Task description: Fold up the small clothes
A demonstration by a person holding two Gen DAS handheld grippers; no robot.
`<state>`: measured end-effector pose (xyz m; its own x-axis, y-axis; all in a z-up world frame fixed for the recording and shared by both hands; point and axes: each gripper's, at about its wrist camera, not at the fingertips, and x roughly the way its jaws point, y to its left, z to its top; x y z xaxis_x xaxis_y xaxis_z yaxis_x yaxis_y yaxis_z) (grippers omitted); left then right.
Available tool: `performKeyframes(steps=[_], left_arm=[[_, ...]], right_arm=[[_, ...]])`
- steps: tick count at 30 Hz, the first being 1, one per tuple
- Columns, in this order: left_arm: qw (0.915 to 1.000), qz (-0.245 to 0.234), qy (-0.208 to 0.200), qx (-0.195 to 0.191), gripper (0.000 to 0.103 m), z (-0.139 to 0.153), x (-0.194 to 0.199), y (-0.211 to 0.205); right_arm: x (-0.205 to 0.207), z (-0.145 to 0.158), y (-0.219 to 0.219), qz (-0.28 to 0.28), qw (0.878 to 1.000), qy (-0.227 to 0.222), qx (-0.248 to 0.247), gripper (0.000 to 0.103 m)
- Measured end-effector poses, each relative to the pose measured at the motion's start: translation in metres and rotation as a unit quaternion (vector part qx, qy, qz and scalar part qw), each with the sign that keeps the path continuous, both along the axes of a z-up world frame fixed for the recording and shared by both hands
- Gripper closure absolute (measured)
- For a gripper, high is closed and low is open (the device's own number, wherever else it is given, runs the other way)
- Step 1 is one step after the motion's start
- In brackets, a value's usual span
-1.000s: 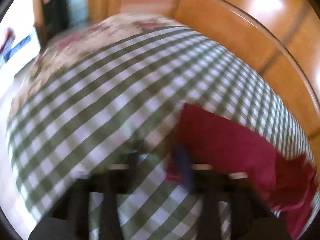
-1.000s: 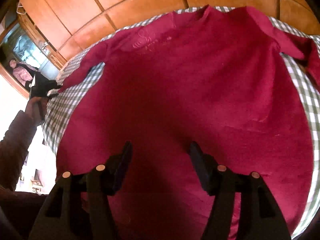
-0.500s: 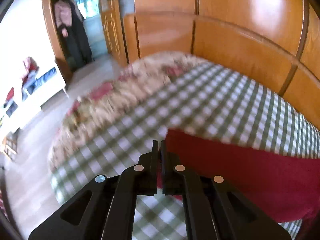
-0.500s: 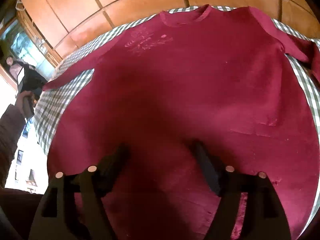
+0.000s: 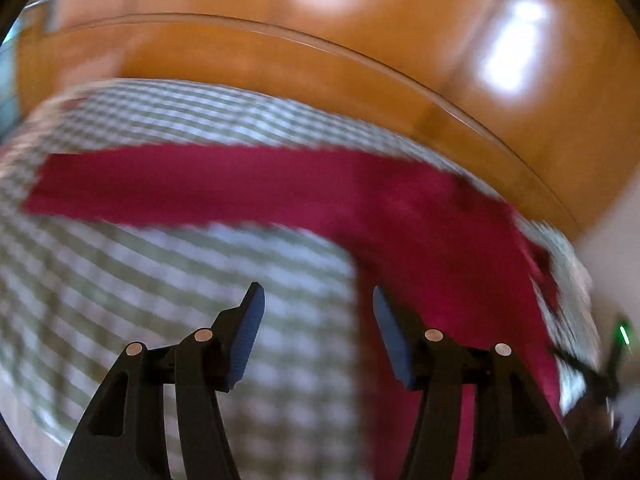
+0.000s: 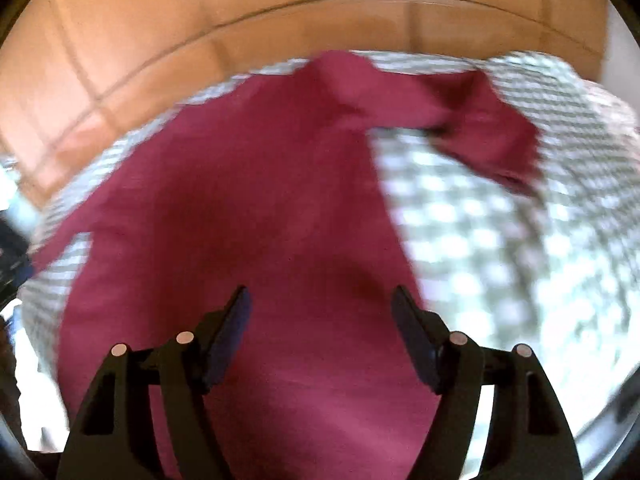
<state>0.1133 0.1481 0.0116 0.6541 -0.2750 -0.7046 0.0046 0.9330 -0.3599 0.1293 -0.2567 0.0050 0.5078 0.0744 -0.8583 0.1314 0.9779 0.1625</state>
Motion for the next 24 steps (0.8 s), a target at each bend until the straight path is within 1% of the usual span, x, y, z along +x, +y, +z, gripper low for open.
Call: performKeyframes(steps=[1,3,4,6,7,8,9,10,13,16,17,18,20,21,23,24], left_arm=[[0.9997,-0.026,0.003,-0.005,0.048,-0.004,-0.008,-0.017],[0.9978,-0.065,0.015,0.0,0.048,-0.014,-0.018,-0.046],[0.9968,-0.077,0.022,0.004,0.048,-0.019,-0.022,-0.056],[0.9951,-0.091,0.036,0.011,0.048,-0.03,-0.027,-0.07],[0.9947,-0.089,0.045,0.026,0.048,-0.038,-0.028,-0.073],[0.9941,-0.083,0.053,0.045,0.048,-0.043,-0.028,-0.075],[0.9927,-0.073,0.069,0.066,0.048,-0.05,-0.026,-0.074],[0.9915,-0.065,0.082,0.077,0.048,-0.054,-0.027,-0.073],[0.9912,-0.051,0.089,0.083,0.049,-0.055,-0.031,-0.065],[0.9915,-0.041,0.095,0.08,0.049,-0.051,-0.035,-0.058],[0.992,-0.039,0.092,0.077,0.049,-0.047,-0.036,-0.059],[0.9932,-0.041,0.082,0.071,0.049,-0.042,-0.037,-0.061],[0.9951,-0.046,0.061,0.062,0.049,-0.03,-0.038,-0.068],[0.9953,-0.056,0.05,0.062,0.049,-0.024,-0.036,-0.075],[0.9949,-0.066,0.033,0.068,0.049,-0.019,-0.027,-0.087],[0.9943,-0.071,0.026,0.075,0.049,-0.018,-0.022,-0.097]], right_arm=[[-0.005,-0.004,-0.009,-0.005,1.0,0.011,-0.006,0.031],[-0.021,-0.017,-0.023,-0.002,0.999,0.046,-0.001,0.039],[-0.029,-0.022,-0.024,0.005,0.998,0.06,0.007,0.046],[-0.049,-0.024,-0.024,0.024,0.998,0.058,-0.001,0.074],[-0.054,-0.024,-0.022,0.033,0.998,0.06,0.002,0.094],[-0.062,-0.024,-0.019,0.04,0.997,0.064,0.011,0.095],[-0.065,-0.022,-0.015,0.045,0.997,0.061,0.007,0.095],[-0.068,-0.02,-0.013,0.051,0.997,0.06,0.003,0.095],[-0.082,-0.012,-0.017,0.061,0.997,0.05,0.013,0.095],[-0.088,-0.018,-0.027,0.063,0.995,0.069,0.02,0.094],[-0.087,-0.021,-0.027,0.073,0.994,0.073,0.028,0.088],[-0.085,-0.019,-0.029,0.075,0.995,0.068,0.023,0.083],[-0.078,-0.011,-0.038,0.055,0.997,0.043,0.03,0.05],[-0.071,-0.003,-0.047,0.033,0.999,0.016,0.026,0.046],[-0.055,0.008,-0.056,0.005,1.0,-0.028,-0.007,0.045],[-0.04,0.011,-0.063,-0.01,0.998,-0.047,-0.03,0.045]])
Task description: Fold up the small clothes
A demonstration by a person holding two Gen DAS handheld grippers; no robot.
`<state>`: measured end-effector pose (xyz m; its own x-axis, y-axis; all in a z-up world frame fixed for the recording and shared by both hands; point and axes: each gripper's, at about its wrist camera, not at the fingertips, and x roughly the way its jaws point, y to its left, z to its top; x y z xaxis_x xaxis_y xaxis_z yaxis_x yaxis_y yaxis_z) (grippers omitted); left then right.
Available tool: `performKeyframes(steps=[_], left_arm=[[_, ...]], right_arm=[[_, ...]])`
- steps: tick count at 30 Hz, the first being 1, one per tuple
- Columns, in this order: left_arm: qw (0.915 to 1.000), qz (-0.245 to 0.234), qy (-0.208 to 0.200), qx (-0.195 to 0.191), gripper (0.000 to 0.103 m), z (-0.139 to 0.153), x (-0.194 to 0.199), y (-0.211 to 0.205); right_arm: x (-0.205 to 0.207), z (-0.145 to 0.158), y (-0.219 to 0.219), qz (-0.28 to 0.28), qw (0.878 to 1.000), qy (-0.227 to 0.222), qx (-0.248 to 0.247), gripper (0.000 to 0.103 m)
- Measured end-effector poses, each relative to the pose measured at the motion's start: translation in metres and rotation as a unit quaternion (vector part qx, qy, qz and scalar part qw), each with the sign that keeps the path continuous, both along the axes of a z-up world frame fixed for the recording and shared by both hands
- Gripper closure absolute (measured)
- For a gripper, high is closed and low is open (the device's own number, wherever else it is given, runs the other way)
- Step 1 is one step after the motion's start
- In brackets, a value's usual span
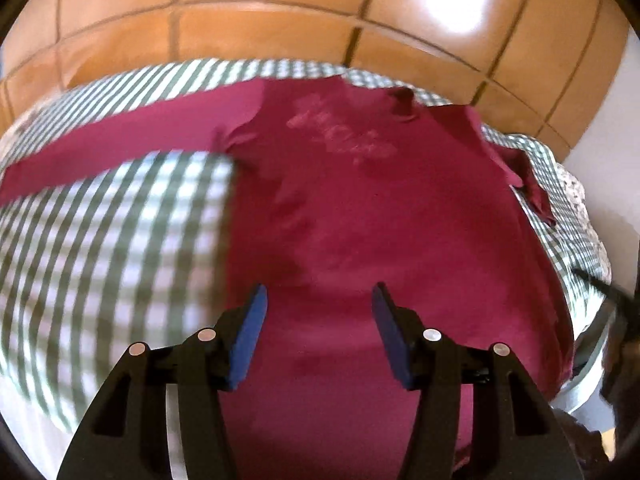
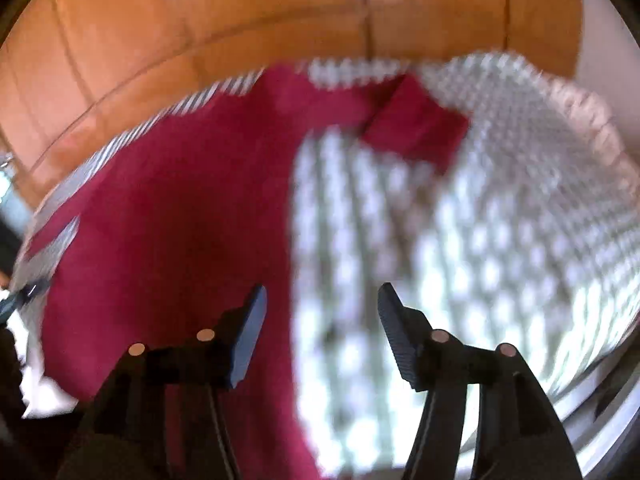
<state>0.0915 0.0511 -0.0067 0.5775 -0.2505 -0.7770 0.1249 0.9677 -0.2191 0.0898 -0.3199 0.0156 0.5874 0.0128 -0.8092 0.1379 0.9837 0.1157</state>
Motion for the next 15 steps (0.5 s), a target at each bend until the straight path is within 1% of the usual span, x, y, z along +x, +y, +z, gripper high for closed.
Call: performKeyframes(steps=[1,3,4,5,7,8,9,10,11,12,14,15], left_arm=[[1.0,-0.005,-0.002,0.004,0.047,0.0,0.004,-0.009],[0.9999,-0.01,-0.009,0.005,0.038,-0.004,0.011,-0.027],[0.9999,-0.012,-0.011,0.004,0.036,-0.005,0.016,-0.034],[0.9998,-0.014,-0.011,0.004,0.034,-0.008,0.019,-0.04],[0.9996,-0.022,-0.004,0.016,0.034,-0.013,0.024,-0.052],[0.9995,-0.024,0.001,0.022,0.034,-0.017,0.027,-0.055],[0.9993,-0.028,0.008,0.024,0.034,-0.022,0.029,-0.057],[0.9991,-0.029,0.012,0.027,0.034,-0.026,0.031,-0.057],[0.9989,-0.03,0.016,0.031,0.034,-0.029,0.032,-0.058],[0.9987,-0.033,0.019,0.034,0.034,-0.032,0.033,-0.057],[0.9988,-0.035,0.018,0.03,0.033,-0.034,0.031,-0.055],[0.9988,-0.036,0.016,0.029,0.033,-0.034,0.031,-0.054]], right_arm=[[0.016,0.0,-0.006,-0.019,0.999,-0.012,-0.023,0.045],[0.046,-0.007,-0.019,-0.039,0.998,-0.015,-0.041,0.045],[0.064,-0.013,-0.027,-0.047,0.998,-0.011,-0.049,0.045],[0.073,-0.018,-0.031,-0.053,0.997,-0.008,-0.058,0.045],[0.102,-0.034,-0.042,-0.057,0.995,0.011,-0.079,0.047],[0.111,-0.039,-0.046,-0.06,0.994,0.018,-0.089,0.054],[0.12,-0.047,-0.05,-0.065,0.991,0.029,-0.111,0.065],[0.128,-0.054,-0.053,-0.067,0.988,0.04,-0.133,0.092],[0.132,-0.055,-0.058,-0.073,0.985,0.048,-0.151,0.094],[0.131,-0.048,-0.066,-0.083,0.985,0.04,-0.147,0.094],[0.124,-0.032,-0.083,-0.105,0.986,0.012,-0.131,0.094],[0.117,-0.015,-0.095,-0.121,0.985,-0.011,-0.122,0.094]])
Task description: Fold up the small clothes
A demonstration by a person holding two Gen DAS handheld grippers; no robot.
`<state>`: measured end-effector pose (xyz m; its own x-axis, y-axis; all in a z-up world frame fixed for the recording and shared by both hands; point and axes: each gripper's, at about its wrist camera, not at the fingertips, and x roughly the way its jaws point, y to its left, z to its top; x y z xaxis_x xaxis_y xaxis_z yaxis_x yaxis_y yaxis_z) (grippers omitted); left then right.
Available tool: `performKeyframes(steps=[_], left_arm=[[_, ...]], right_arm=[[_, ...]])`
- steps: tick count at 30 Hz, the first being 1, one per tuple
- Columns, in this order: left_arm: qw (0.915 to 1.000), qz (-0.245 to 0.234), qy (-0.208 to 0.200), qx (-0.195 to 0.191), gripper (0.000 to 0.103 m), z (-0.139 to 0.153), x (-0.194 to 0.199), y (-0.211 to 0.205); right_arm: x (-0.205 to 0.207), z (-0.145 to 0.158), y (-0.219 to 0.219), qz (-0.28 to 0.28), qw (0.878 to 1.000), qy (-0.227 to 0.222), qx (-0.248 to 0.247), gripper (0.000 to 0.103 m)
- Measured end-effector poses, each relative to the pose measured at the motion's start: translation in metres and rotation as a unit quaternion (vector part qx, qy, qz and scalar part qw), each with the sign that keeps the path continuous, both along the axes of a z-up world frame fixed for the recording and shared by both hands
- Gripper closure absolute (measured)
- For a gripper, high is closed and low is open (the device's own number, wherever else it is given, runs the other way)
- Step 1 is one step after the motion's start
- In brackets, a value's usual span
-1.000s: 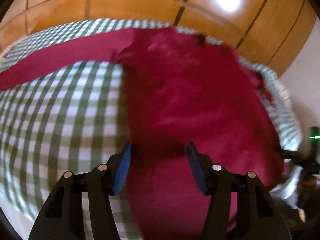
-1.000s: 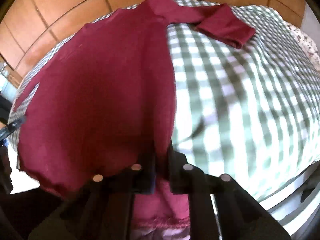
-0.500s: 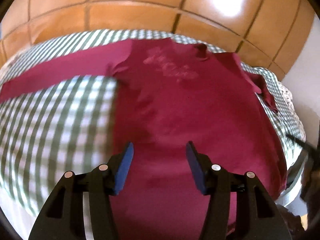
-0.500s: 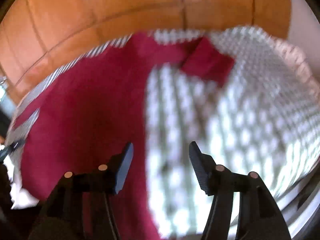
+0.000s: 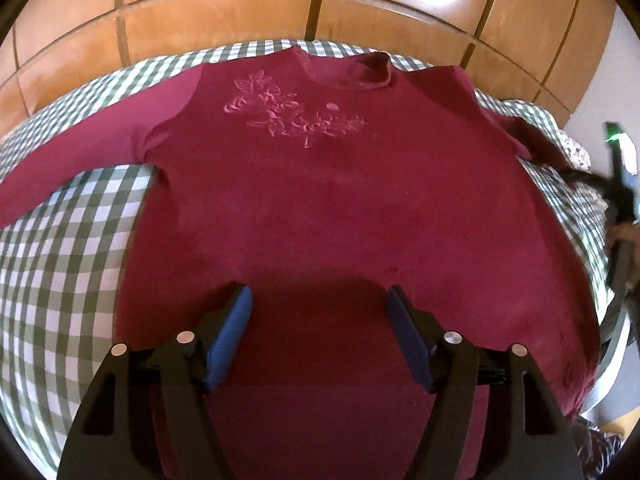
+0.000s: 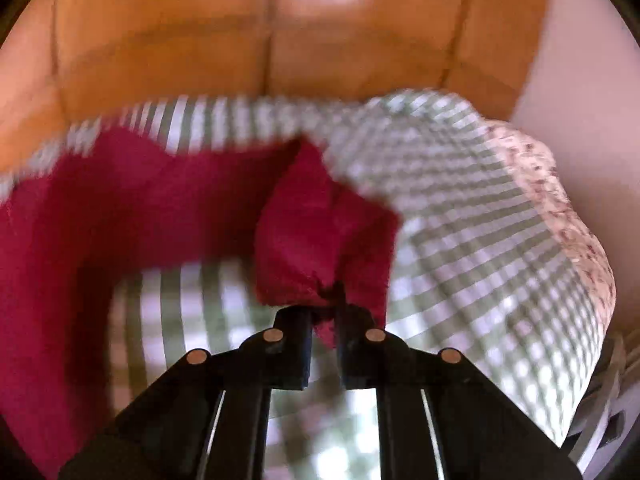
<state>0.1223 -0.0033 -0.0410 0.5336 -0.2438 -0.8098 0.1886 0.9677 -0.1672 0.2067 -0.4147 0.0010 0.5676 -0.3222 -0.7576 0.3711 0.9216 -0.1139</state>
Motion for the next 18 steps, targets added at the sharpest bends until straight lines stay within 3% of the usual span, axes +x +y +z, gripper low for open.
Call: performKeyframes(steps=[2,5,9,14,16,18], left_arm=[[1.0,-0.002,0.0,0.0,0.032,-0.002,-0.001,0.0],[1.0,-0.003,0.001,0.002,0.031,-0.003,0.001,-0.002],[1.0,0.0,0.006,0.003,0.03,-0.003,0.003,-0.002],[0.9999,0.004,0.013,0.001,0.03,-0.002,0.006,-0.002],[0.9999,0.004,0.016,0.0,0.03,-0.001,0.006,-0.001],[0.9998,0.004,0.019,-0.002,0.03,0.001,0.006,0.001]], right_arm=[[-0.014,0.032,-0.025,-0.025,0.999,-0.043,0.005,0.095],[-0.013,0.065,-0.061,-0.062,0.995,-0.072,-0.004,0.095],[0.004,0.082,-0.116,-0.125,0.989,-0.059,-0.054,0.095],[0.03,0.037,-0.172,-0.192,0.973,0.028,-0.125,0.096],[0.028,0.012,-0.186,-0.222,0.965,0.067,-0.127,0.103],[0.02,-0.015,-0.197,-0.257,0.952,0.101,-0.134,0.103]])
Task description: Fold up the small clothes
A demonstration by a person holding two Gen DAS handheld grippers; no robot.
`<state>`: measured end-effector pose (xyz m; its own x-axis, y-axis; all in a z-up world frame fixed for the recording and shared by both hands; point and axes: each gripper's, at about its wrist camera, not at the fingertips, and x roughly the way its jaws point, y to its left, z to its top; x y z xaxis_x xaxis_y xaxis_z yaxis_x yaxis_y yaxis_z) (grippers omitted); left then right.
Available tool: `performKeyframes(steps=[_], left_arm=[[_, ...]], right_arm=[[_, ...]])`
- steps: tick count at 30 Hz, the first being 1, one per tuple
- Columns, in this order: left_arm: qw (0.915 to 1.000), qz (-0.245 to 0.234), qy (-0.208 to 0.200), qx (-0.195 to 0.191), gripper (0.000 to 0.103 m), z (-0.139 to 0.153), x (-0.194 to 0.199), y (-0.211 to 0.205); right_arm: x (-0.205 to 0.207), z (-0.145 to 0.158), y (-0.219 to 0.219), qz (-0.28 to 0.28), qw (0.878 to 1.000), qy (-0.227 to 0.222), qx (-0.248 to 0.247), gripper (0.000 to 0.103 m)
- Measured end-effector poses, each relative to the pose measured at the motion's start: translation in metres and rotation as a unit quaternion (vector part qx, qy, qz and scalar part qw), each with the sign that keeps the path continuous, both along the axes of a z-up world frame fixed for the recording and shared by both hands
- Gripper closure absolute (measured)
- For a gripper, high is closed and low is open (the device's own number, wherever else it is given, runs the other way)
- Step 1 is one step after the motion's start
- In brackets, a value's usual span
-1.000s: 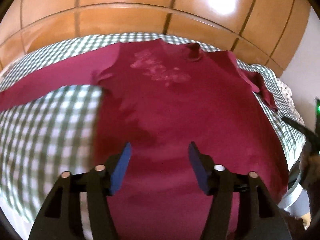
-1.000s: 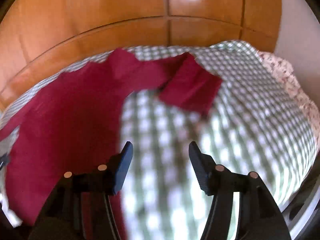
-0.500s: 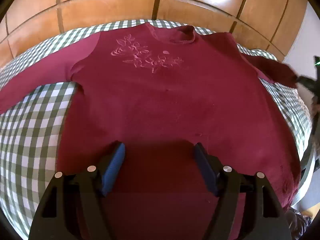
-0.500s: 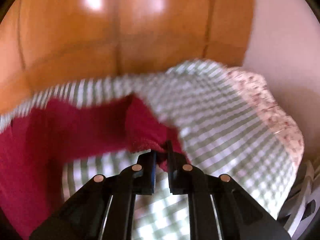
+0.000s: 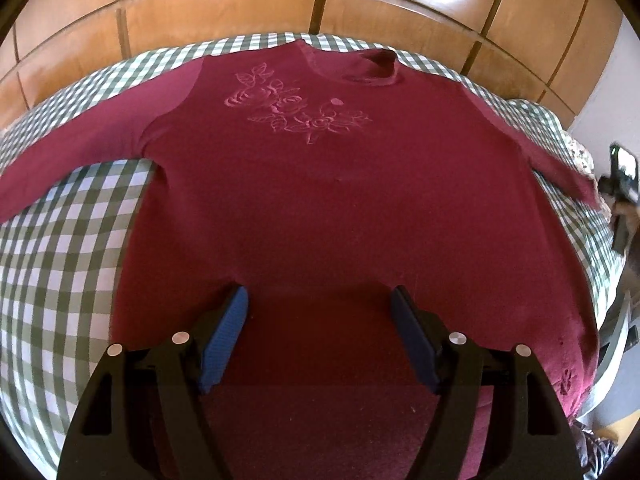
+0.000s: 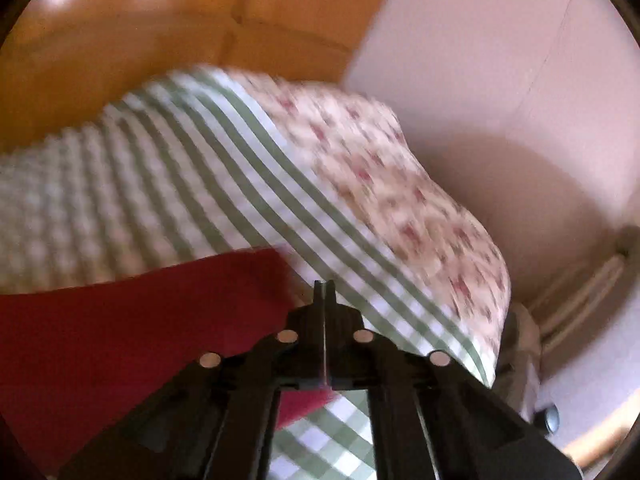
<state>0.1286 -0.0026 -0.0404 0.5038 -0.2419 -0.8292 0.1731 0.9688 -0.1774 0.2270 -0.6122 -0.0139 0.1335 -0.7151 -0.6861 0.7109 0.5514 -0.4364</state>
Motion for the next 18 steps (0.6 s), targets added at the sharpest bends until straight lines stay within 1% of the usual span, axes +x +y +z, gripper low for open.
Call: performKeyframes(steps=[1,3,4,5,6,7,9,10,11,12,13,14,15,17,18], left_arm=[[1.0,0.0,0.003,-0.004,0.03,0.002,0.0,0.002],[0.9999,0.005,0.004,-0.013,0.03,0.007,-0.001,0.007],[0.9998,0.011,0.001,-0.016,0.03,0.01,-0.002,0.011],[0.9996,0.02,-0.004,-0.021,0.03,0.014,-0.003,0.017],[0.9988,0.037,-0.01,-0.029,0.03,0.02,-0.006,0.028],[0.9983,0.048,-0.014,-0.032,0.03,0.023,-0.007,0.034],[0.996,0.079,-0.025,-0.034,0.03,0.031,-0.012,0.053],[0.9948,0.092,-0.028,-0.034,0.03,0.034,-0.014,0.062],[0.9937,0.104,-0.028,-0.032,0.03,0.035,-0.016,0.071],[0.9917,0.123,-0.025,-0.029,0.03,0.034,-0.019,0.084],[0.9899,0.138,-0.019,-0.029,0.03,0.032,-0.02,0.093],[0.9868,0.158,-0.006,-0.032,0.03,0.027,-0.024,0.106],[0.9851,0.168,0.003,-0.036,0.03,0.024,-0.025,0.113],[0.9801,0.191,0.028,-0.047,0.03,0.013,-0.031,0.127],[0.9792,0.193,0.036,-0.053,0.03,0.01,-0.034,0.13]], right_arm=[[-0.006,-0.008,-0.005,-0.015,1.0,0.0,0.014,0.103],[-0.021,-0.017,-0.011,-0.02,0.998,-0.02,0.058,0.102],[-0.028,-0.014,-0.007,-0.017,0.997,-0.034,0.06,0.099],[-0.036,-0.005,0.004,-0.003,0.997,-0.058,0.059,0.084],[-0.04,0.003,0.014,0.01,0.995,-0.072,0.062,0.072],[-0.045,0.013,0.028,0.027,0.993,-0.089,0.068,0.052],[-0.047,0.03,0.057,0.067,0.988,-0.115,0.078,0.048],[-0.043,0.035,0.072,0.09,0.984,-0.122,0.092,0.041],[-0.038,0.039,0.087,0.113,0.979,-0.129,0.111,0.035],[-0.034,0.043,0.112,0.147,0.968,-0.139,0.146,0.034],[-0.03,0.045,0.132,0.171,0.96,-0.147,0.169,0.034],[-0.027,0.045,0.143,0.186,0.954,-0.151,0.18,0.033],[-0.022,0.047,0.169,0.213,0.944,-0.156,0.198,0.032],[-0.012,0.047,0.219,0.269,0.918,-0.164,0.242,0.03],[-0.01,0.046,0.238,0.288,0.908,-0.164,0.256,0.03]])
